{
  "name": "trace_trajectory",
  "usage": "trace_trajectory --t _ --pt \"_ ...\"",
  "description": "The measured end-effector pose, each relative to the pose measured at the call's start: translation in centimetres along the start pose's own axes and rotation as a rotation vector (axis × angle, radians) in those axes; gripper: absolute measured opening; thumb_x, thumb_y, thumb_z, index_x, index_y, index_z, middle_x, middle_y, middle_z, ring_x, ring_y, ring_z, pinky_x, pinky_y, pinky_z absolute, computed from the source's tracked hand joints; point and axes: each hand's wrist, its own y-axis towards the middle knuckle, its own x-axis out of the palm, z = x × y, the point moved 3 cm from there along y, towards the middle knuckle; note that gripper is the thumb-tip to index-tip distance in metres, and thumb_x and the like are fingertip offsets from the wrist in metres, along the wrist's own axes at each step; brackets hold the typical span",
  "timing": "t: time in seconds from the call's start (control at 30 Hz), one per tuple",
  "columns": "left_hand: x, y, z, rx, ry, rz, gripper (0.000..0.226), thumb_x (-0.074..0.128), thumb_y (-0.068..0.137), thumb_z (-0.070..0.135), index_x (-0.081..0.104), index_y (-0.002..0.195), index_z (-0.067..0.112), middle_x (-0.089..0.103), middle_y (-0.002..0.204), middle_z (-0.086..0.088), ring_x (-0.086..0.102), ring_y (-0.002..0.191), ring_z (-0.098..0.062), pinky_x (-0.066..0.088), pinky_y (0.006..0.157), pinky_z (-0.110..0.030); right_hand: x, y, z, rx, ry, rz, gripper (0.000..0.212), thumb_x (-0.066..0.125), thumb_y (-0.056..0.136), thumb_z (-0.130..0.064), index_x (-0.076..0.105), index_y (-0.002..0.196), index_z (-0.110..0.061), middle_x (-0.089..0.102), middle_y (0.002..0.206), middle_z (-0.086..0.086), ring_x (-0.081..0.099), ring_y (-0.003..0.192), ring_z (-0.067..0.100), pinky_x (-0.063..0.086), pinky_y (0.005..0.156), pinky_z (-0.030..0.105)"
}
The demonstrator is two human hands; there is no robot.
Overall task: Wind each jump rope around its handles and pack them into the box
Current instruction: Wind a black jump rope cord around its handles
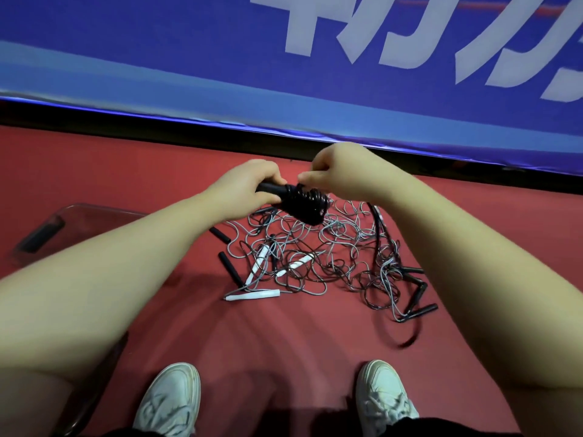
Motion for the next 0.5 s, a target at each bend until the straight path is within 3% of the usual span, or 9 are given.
trace_trajectory --t 0.07,0.2,0.33,0.5 --pt "0.5 -0.1 0.8 0.088 0.026 -0.098 0.019 0.069 0.082 0.007 0.062 0.099 0.007 0.051 0.096 0.002 0.046 0.093 -0.013 0.028 0.071 -0.021 -0.1 0.2 0.1 0.005 -0.113 -0.013 0.033 0.055 0.092 -0.04 0.069 0.093 -0.01 0.066 0.082 0.009 0.057 0.073 0.021 0.037 0.058 0.027" --pt "0.6 -0.2 2.0 0.163 0.039 -0.197 0.017 0.069 0.082 0.009 0.061 0.097 0.008 0.046 0.086 0.008 0.043 0.087 -0.011 0.029 0.069 -0.022 -0.6 0.3 1.0 0.061 -0.149 -0.088 0.033 0.052 0.093 -0.044 0.065 0.075 -0.019 0.058 0.067 -0.005 0.052 0.066 0.015 0.035 0.055 0.025" --pt "1.0 -0.6 3.4 0.199 0.01 -0.3 0.023 0.067 0.084 0.008 0.05 0.091 0.021 0.045 0.085 0.018 0.042 0.08 -0.008 0.032 0.067 -0.008 -0.3 0.3 1.8 0.059 -0.158 -0.185 0.041 0.046 0.096 -0.039 0.053 0.061 -0.018 0.048 0.062 -0.003 0.041 0.056 0.013 0.03 0.055 0.023" --pt "1.4 -1.4 5.3 0.195 -0.173 -0.44 0.036 0.063 0.085 0.01 0.035 0.095 0.031 0.054 0.083 -0.001 0.049 0.065 -0.01 0.038 0.062 -0.024 0.3 0.5 4.1 0.125 0.107 -0.346 0.04 0.051 0.095 -0.035 0.05 0.061 -0.014 0.036 0.052 -0.002 0.028 0.047 0.015 0.024 0.048 0.025"
